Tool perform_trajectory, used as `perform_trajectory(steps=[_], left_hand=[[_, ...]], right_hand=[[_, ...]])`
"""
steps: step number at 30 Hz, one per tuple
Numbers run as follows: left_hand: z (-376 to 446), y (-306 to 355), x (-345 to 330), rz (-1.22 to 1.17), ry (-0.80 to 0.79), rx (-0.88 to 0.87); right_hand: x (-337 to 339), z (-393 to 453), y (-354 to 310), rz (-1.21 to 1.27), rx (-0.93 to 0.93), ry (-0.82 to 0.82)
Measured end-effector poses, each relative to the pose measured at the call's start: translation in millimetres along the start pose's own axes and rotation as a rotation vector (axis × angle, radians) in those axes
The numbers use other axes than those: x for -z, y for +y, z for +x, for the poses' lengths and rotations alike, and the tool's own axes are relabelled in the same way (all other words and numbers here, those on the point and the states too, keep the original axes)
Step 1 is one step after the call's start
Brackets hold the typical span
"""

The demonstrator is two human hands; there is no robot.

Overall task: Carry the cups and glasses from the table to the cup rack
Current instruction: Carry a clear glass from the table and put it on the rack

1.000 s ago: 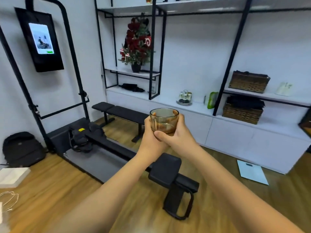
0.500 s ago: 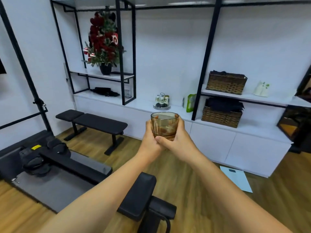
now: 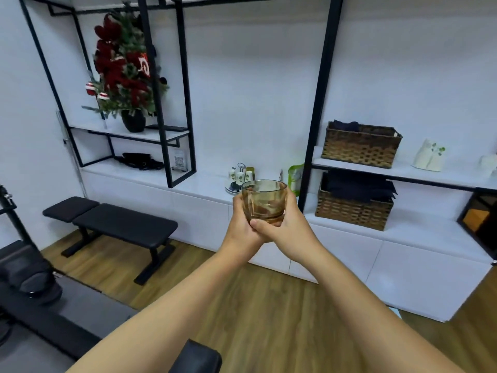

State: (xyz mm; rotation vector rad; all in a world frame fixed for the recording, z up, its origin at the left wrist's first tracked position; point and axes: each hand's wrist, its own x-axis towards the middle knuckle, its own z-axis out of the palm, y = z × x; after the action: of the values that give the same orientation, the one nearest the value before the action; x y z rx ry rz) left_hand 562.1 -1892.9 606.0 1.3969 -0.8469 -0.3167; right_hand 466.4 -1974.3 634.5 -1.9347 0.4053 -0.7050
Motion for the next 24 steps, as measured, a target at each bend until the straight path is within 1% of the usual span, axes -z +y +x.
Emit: perform_trajectory(steps=[5,7,10,14,18,21,24], left_hand=[[90.4,-44.7,-38.2,0.037,-0.026,-0.034],[129.1,-59.8,-56.9,0.051,-0.011,-0.041],[187.2,-80.7,-87.8,0.059,0.021,0.024],[262.2,-111.5,-123.0,0.103,0.026,0.128],[313.0,-130.4,-126.6,0.114,0.063,0.201],[353.1,-147.0,-108.9,0.149,0.064,0.193],[400.3,-169.3,-86.1,0.134,0.082,0.168]], right_hand=[[39.8,90.4,56.8,0.033,0.010,-0.010],[57.5,129.7,80.4,0.056,0.015,-0.017],[85.3,188.0,116.5,0.066,-0.008,-0.053],[121.7,268.2,160.3,0.003,-0.015,-0.103],[127.3,332.8,188.0,0.003,-0.041,-0.185],[111.5,380.2,205.0,0.049,-0.057,-0.190],[87.9,429.2,223.6,0.075,-0.055,-0.178]])
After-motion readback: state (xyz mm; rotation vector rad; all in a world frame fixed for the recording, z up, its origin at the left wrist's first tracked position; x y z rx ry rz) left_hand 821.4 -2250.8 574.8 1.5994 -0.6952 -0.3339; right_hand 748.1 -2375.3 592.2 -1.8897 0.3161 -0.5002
